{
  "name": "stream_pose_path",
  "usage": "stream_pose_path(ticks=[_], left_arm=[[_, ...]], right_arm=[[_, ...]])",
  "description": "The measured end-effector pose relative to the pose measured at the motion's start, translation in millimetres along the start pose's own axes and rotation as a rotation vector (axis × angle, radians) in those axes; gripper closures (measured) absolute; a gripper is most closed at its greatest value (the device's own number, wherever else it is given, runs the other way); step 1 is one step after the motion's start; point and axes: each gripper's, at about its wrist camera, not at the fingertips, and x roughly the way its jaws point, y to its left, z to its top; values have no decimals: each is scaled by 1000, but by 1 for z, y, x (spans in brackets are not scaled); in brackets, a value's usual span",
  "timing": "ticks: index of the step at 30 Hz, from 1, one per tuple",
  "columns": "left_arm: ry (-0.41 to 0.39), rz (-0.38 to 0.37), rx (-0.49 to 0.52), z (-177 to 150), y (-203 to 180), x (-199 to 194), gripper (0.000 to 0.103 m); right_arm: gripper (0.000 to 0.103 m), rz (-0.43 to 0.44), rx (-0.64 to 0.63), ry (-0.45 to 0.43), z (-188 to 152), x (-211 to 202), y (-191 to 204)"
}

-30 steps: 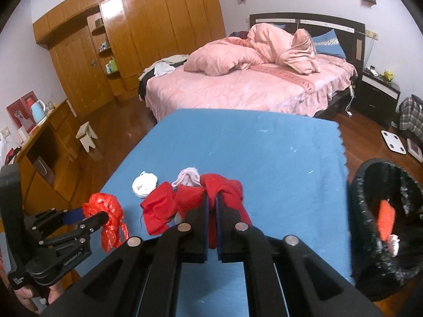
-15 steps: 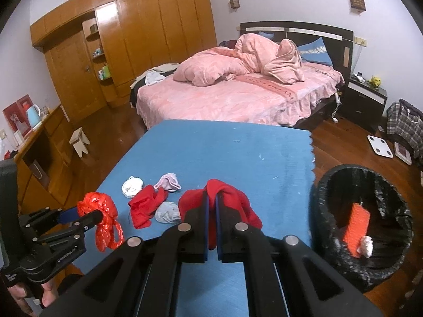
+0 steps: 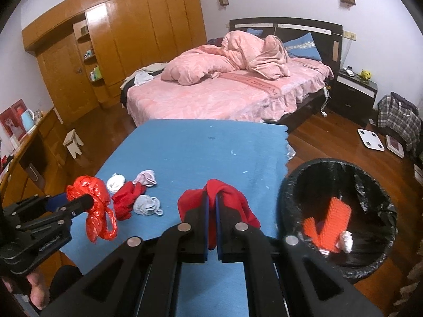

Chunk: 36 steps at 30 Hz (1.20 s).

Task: Collect trash
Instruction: 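Carry red bag and red cloth over the bin and open both tools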

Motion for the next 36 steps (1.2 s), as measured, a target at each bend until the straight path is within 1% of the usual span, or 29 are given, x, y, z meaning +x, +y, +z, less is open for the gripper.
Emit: stream_pose_path(ticks=[6,14,18,27,33,36], left_arm=[[-4,-18,21,5,-29,-3,72],[17,-55,39,13,-74,3,72],[25,-79,53,17,-98,9,72],[34,-142,88,30,-165,31,72],[56,-197,122,33,-212,56,72],[64,-218,150,32,-236,69,72]], right_arm=[[99,-26,-4,-5,4,-9,-23],[99,-53,16,1,9,-18,-60],[99,-81,25,8,12,-20,-87],[99,-150,53,18,16,-23,-152],[99,-183,107,42,11,-15,-206],[99,-195,125,53,4,-9,-225]])
